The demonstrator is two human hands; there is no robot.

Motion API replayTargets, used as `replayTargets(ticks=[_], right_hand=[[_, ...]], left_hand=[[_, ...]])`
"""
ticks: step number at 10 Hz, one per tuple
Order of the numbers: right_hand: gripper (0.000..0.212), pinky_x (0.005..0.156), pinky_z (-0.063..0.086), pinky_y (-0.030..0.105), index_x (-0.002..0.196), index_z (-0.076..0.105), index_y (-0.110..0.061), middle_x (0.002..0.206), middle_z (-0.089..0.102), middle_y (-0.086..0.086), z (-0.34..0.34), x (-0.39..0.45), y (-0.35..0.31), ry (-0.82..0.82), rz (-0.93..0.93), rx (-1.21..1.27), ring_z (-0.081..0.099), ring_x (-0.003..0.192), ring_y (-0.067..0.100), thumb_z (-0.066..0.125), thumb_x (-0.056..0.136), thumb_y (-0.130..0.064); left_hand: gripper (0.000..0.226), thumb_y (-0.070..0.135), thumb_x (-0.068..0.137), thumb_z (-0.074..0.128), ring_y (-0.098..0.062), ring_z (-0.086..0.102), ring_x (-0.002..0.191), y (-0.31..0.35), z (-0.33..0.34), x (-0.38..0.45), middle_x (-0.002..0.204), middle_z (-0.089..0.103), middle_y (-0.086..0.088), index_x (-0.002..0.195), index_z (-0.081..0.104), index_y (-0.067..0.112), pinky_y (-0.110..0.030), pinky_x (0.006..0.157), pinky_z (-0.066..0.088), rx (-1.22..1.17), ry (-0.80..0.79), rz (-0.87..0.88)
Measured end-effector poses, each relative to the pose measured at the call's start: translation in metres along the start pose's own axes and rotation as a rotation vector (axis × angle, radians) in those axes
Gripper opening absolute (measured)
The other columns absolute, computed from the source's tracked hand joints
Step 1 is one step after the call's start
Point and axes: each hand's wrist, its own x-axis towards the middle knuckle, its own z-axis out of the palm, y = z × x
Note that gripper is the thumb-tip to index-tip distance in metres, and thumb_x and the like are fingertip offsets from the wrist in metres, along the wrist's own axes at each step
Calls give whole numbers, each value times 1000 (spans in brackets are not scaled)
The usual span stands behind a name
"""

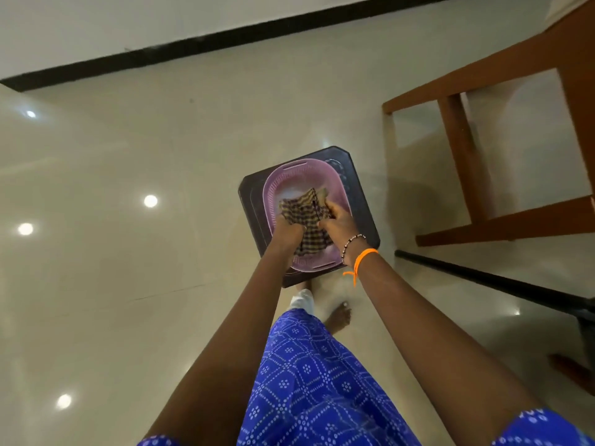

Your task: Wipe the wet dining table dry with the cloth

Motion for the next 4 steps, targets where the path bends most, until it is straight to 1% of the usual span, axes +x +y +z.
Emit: replayTargets(ticks=[1,2,3,4], right_hand=[[55,92,44,29,136,47,-12,126,59,11,3,18,1,-47,60,-62,55,111,24,49,84,6],[54,95,39,26,139,41,-3,131,53,13,4,24,5,-34,110,-9,50,116,23,47,86,9],[46,78,43,15,133,47,3,115,53,10,3,15,4,-28,117,66,52,93,13,45,88,12],[42,68,44,7,130,48,7,107,52,7,-3,5,1,-2,73,143,49,74,4,43,89,13]], left_hand=[[48,-16,80,33,-35,56,110,1,-4,12,117,59,-24,120,51,2,-50,92,50,17,31,-22],[43,-15,80,35,-36,59,106,5,-5,15,113,62,-25,115,55,0,-54,89,51,25,58,16],[37,-12,82,35,-39,59,104,13,-2,6,111,62,-27,111,55,-2,-54,87,51,55,50,25],[28,-8,85,36,-35,61,97,22,12,-8,105,62,-23,103,54,4,-47,86,53,82,28,52]])
